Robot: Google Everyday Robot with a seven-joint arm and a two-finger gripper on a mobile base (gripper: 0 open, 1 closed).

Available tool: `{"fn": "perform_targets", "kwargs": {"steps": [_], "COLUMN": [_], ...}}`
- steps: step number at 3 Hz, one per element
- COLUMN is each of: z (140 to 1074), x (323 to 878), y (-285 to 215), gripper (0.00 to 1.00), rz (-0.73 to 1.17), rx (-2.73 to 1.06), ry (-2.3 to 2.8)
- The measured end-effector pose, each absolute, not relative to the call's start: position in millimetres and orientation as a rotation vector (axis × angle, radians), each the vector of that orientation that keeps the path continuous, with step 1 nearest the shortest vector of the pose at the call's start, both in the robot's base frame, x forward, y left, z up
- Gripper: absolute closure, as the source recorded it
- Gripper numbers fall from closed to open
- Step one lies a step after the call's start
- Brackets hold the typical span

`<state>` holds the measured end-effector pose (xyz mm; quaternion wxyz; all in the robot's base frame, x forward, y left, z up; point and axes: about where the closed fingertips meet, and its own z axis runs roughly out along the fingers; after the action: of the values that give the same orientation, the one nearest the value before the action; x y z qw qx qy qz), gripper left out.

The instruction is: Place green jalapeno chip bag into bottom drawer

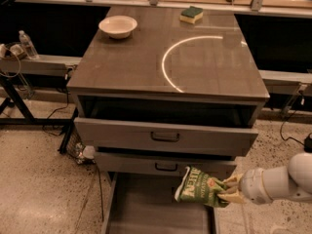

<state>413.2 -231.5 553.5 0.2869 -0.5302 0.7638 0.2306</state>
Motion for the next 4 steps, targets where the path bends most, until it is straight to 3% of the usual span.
{"fn": "perform_targets", "kwargs": {"steps": [3, 4], "z": [365.8, 364.1], "x": [461.2, 459.4], "y": [-200.7, -199.0], "gripper": [1.00, 1.00], "rz": [0.634, 0.642], "rx": [-1.462, -1.460], "ry": [2.003, 2.003]}}
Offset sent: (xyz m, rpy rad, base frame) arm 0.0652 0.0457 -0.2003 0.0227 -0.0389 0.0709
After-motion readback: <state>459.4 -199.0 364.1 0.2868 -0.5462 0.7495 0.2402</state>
